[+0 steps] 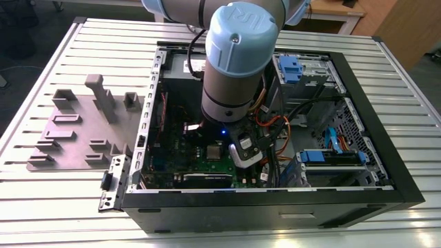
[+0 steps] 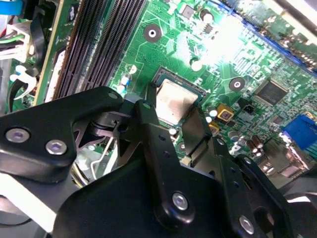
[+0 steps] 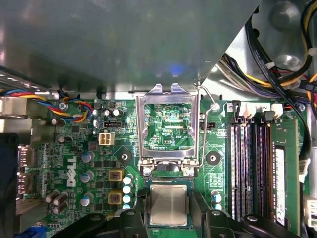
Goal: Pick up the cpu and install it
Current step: 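Place the cpu into insertion slot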
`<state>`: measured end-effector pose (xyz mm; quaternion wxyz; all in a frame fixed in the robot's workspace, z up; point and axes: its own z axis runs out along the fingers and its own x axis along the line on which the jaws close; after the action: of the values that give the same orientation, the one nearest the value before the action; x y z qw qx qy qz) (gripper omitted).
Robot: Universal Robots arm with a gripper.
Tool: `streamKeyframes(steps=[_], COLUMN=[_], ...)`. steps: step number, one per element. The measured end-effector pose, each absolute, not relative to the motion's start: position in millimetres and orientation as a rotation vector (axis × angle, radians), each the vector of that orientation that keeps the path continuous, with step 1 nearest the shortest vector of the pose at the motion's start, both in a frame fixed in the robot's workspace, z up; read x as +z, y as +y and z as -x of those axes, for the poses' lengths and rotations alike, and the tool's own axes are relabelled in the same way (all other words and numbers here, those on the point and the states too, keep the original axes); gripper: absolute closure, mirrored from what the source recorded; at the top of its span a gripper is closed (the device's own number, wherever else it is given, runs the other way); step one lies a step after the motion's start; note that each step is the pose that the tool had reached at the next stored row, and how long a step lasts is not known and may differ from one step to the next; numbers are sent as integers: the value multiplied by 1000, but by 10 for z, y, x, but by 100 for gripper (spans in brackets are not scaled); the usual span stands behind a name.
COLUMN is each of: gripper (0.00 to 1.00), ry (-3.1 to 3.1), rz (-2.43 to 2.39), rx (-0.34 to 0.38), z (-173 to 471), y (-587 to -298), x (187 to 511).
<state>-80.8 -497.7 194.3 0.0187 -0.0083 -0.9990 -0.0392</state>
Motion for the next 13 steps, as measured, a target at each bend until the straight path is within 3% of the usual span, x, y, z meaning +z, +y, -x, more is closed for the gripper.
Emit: streamKeyframes(steps=[7,9,13], gripper=[54,66,78], ry=[-3102,-3102,-3102], rz=[26,26,26], rx=[-122,-122,-122], z=[808,808,808], y=[-4976,-4975,-4976], x=[2067,2070,2072])
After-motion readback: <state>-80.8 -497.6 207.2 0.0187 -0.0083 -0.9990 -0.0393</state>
